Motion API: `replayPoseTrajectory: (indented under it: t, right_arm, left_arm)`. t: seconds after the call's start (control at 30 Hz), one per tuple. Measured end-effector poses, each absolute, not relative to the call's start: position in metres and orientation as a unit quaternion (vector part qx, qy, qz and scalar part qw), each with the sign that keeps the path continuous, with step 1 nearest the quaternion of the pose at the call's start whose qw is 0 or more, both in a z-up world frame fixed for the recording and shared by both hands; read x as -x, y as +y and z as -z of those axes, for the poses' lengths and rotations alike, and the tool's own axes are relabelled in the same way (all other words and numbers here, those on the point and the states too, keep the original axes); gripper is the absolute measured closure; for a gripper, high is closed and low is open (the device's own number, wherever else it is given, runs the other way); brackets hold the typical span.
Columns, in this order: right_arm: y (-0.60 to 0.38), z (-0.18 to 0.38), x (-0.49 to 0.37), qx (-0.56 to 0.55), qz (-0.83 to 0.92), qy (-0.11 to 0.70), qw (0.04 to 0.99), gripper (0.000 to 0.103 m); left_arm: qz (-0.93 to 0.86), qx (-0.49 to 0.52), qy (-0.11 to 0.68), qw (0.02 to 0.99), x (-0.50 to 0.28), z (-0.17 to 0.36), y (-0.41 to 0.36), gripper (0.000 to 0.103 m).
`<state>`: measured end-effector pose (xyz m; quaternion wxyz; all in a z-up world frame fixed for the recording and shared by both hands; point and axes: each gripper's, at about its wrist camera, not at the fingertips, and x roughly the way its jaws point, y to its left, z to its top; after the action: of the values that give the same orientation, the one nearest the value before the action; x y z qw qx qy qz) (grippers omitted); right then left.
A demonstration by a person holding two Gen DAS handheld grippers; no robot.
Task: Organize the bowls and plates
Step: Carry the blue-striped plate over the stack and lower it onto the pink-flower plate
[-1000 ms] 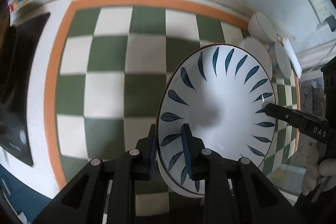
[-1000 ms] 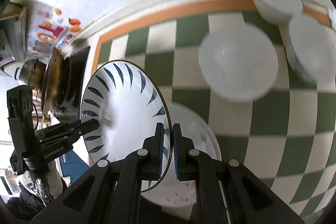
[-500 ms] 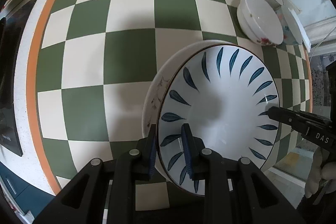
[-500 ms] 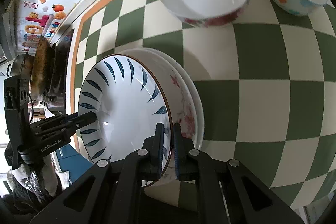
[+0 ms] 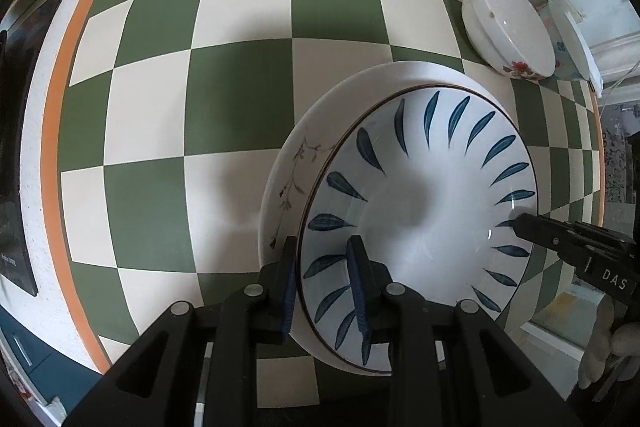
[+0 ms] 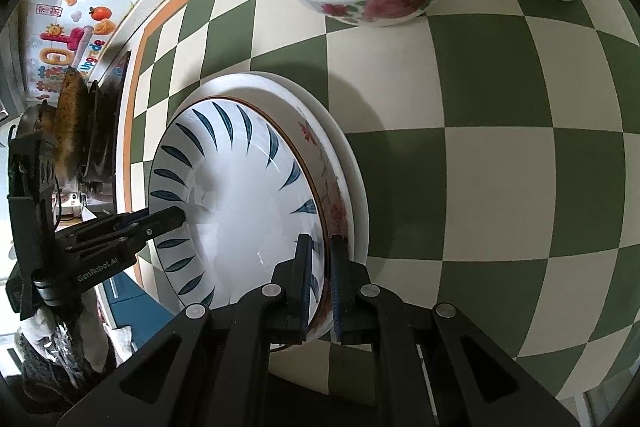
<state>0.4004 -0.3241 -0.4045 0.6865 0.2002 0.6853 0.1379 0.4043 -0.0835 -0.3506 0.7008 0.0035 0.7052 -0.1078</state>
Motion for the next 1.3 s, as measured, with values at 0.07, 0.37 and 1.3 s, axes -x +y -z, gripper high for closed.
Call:
replayPoseTrajectory:
  t: [0.07, 0.37, 1.3]
  right_arm:
    - [-0.324, 0.404, -0.401, -0.198, -0.138, 0.685, 0.688, 0.093]
    - [-0.321, 0.4, -0.4, -0.187, -0.133, 0.684, 0.692, 0.093]
    - [-0.312, 0.38, -0.401, -0.136, -0.087, 0.684, 0.712, 0.089]
  left_arm:
    - [0.106, -0.002, 0.704, 0.702, -0.405, 0.351, -0.084, 0.081]
    - [0.085, 0.008, 0.702, 0.707, -0.398, 0.349, -0.082, 0.08]
    - [0.042, 0.006, 0.685, 0.728, -0.372, 0.337, -0.087, 0.081]
